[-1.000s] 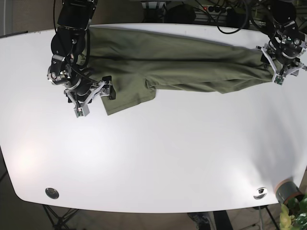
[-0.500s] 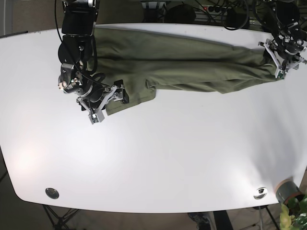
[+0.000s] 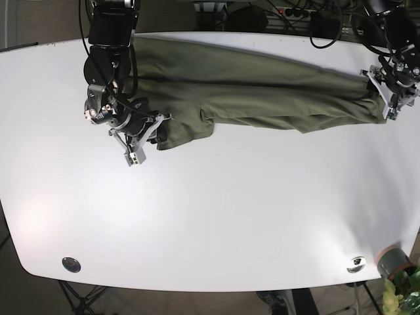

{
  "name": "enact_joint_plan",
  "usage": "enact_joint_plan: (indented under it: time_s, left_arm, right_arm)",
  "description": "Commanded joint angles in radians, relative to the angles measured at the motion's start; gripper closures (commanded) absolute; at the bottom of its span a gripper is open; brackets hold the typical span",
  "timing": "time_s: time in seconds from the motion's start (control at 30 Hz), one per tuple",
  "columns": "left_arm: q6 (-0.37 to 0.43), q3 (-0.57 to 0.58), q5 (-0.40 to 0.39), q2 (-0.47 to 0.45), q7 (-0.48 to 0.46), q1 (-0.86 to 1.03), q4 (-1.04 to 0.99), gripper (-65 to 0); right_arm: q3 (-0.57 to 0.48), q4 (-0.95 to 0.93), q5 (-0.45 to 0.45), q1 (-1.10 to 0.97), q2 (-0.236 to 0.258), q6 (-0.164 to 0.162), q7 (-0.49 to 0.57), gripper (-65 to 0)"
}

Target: Fold the T-shirt properly

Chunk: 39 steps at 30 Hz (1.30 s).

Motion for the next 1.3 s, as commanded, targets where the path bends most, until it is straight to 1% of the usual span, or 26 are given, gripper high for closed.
enact_joint_plan:
  time_s: [0.0, 0.1, 0.27, 0.3, 0.37, 0.47, 0.63, 0.73, 0.87, 0.97, 1.13, 1.27]
  left_arm:
    - [0.006, -0.008, -0.004, -0.033, -0.013, -0.008, 0.003, -34.6]
    - [0.006, -0.006, -0.004, -0.033, -0.014, -0.008, 0.002, -34.6]
    - [0.006, -0.006, -0.004, -0.033, -0.014, -0.008, 0.000, -34.6]
    - [0.006, -0.006, -0.004, -0.033, -0.014, -0.008, 0.000, -34.6]
    - [0.006, -0.006, -0.004, -0.033, -0.014, -0.008, 0.000, -34.6]
    - [0.006, -0.006, -0.004, -0.033, -0.014, -0.008, -0.001, -34.6]
    - [0.006, -0.006, -0.004, -0.033, -0.014, -0.008, -0.001, -34.6]
    - [0.006, -0.006, -0.004, -0.033, -0.014, -0.008, -0.001, -34.6]
    - [0.006, -0.006, -0.004, -0.033, -0.014, -0.008, -0.003, -34.6]
    - [0.006, -0.006, -0.004, -0.033, -0.014, -0.008, -0.003, -34.6]
    - [0.006, -0.006, -0.004, -0.033, -0.014, -0.008, -0.003, -34.6]
    - [0.006, -0.006, -0.004, -0.033, -0.014, -0.008, -0.003, -34.6]
  right_arm:
    - [0.000, 0.017, -0.002, 0.025, 0.005, 0.005, -0.002, -1.7]
    - [0.001, 0.048, 0.003, 0.024, 0.005, 0.005, -0.002, -2.5]
    - [0.003, 0.190, 0.003, -0.036, 0.007, 0.005, -0.010, -2.2]
    - [0.003, 0.213, 0.003, -0.042, 0.007, 0.005, -0.022, -2.2]
    - [0.007, 0.290, 0.003, -0.067, 0.005, 0.005, -0.093, -2.2]
    - [0.007, 0.382, 0.004, -0.099, 0.005, 0.005, -0.147, -2.2]
    - [0.007, 0.562, 0.004, -0.194, 0.003, 0.005, -0.183, -2.2]
    - [0.007, 0.594, 0.006, -0.240, 0.002, 0.005, -0.205, -2.2]
    - [0.007, 0.599, 0.011, -0.306, 0.000, 0.007, -0.205, -2.2]
    - [0.030, 0.600, 0.084, -0.354, -0.007, 0.007, -0.203, -2.2]
    - [0.142, 0.597, 0.247, -0.420, -0.010, 0.005, -0.205, -2.2]
    - [0.193, 0.595, 0.287, -0.461, -0.010, 0.005, -0.205, -2.2]
